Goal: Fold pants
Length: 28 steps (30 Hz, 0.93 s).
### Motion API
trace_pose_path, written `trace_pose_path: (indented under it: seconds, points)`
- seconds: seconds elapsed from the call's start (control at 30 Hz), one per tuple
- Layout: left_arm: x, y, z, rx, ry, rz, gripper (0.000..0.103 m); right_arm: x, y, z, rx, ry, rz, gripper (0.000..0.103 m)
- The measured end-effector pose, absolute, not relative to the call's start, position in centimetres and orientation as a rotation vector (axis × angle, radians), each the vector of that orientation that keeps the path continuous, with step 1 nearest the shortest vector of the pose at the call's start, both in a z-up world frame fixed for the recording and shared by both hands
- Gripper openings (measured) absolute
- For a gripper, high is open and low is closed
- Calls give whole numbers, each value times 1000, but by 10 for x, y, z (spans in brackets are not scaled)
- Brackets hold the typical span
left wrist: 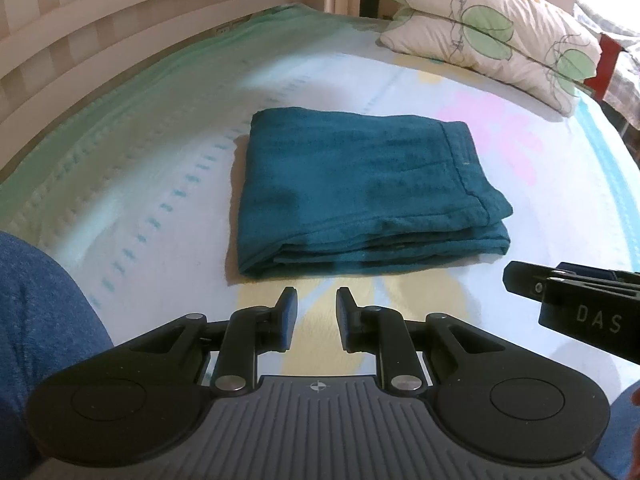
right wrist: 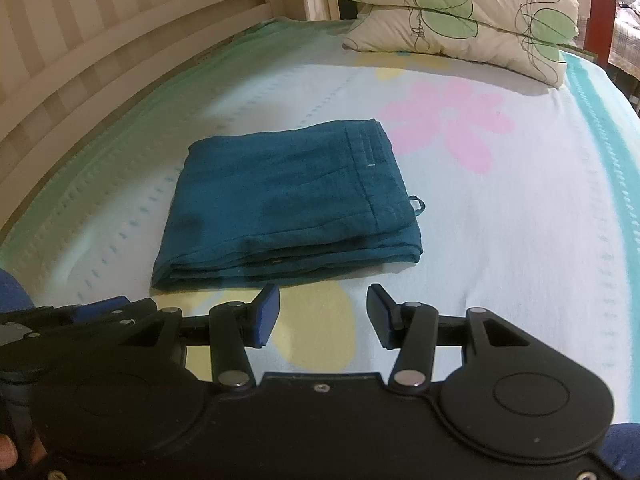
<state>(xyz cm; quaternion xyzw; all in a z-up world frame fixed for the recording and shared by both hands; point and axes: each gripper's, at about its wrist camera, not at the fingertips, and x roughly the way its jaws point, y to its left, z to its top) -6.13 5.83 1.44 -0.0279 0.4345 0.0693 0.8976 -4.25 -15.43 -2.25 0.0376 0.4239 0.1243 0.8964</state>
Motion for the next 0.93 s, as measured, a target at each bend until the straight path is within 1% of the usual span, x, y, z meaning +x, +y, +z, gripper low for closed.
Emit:
trace_pose_path:
  seconds: [0.93]
  points:
    - [-57, 54, 9, -31, 917, 124, 21, -37, -154, -28, 80, 906, 272, 57]
